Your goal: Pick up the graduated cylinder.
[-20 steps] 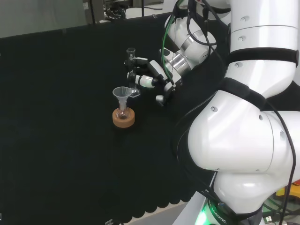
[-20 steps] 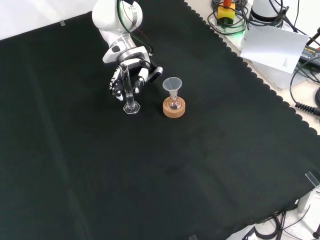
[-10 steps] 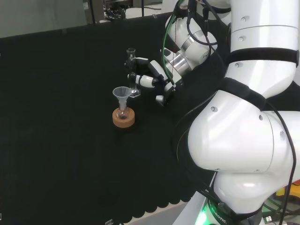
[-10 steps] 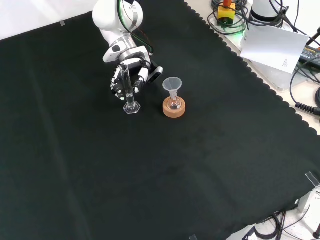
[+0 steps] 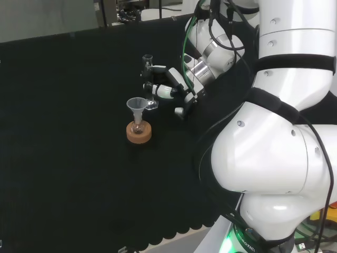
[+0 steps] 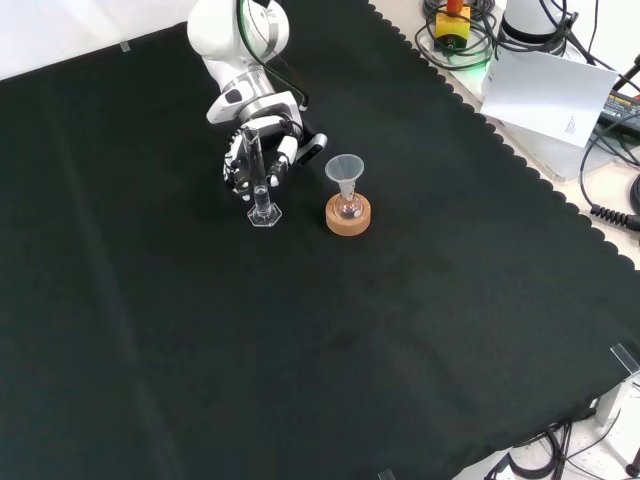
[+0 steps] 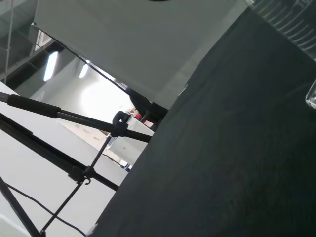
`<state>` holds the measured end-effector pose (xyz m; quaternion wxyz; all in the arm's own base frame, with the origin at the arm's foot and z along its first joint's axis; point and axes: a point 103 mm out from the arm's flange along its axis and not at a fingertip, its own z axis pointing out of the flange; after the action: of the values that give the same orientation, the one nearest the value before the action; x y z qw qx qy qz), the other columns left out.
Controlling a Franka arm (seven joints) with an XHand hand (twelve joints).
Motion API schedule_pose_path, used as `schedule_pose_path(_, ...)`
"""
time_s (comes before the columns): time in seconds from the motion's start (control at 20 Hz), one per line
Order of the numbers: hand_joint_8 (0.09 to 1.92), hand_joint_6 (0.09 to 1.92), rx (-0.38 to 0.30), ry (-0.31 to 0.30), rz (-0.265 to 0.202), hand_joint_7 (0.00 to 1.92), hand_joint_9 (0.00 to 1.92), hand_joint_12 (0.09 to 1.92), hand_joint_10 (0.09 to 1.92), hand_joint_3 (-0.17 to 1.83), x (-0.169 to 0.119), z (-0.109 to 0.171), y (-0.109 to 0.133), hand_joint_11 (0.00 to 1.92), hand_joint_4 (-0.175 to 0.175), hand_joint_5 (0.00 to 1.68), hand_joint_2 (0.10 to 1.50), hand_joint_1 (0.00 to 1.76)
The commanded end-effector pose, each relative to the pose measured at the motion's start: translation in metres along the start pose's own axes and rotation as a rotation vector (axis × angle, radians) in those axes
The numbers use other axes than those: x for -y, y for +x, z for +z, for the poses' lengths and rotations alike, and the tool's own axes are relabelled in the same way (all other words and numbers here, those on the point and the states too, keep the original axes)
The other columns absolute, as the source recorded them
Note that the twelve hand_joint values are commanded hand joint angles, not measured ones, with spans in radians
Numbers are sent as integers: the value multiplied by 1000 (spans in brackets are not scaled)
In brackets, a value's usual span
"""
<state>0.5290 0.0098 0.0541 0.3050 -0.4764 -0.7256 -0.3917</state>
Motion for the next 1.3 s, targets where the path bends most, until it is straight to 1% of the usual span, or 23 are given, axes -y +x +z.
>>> schedule_pose_path(0.05,449,1020,69,2,9,1091,1293,960,141,-8,-1,-10,5,1030,-31,959,1129,1096)
schedule_pose_path(0.25,431,1004,96,4,7,1114,1317,927,114,-3,-1,-19,8,1076,-67,978,1121,1114)
schedule_pose_path(0.55,426,1001,181,42,-2,1126,1331,916,107,-2,-2,-33,18,1100,-81,980,1120,1121)
schedule_pose_path(0.6,626,1000,200,52,0,1082,1339,908,104,4,-2,-36,20,1110,-115,975,1114,1170)
schedule_pose_path(0.65,800,1006,216,63,1,1039,1348,903,101,6,-1,-39,23,1121,-143,967,1115,1208)
schedule_pose_path(0.7,903,1007,233,71,6,1015,1358,901,97,4,0,-41,26,1133,-159,964,1115,1231)
schedule_pose_path(0.75,956,1007,246,78,12,1003,1366,900,94,2,1,-44,29,1143,-168,963,1115,1243)
schedule_pose_path(0.9,990,995,287,81,27,1001,1383,895,88,-1,8,-53,39,1163,-175,970,1113,1256)
schedule_pose_path(1.3,981,981,402,99,46,1010,1398,890,87,-2,36,-88,75,1178,-175,979,1108,1259)
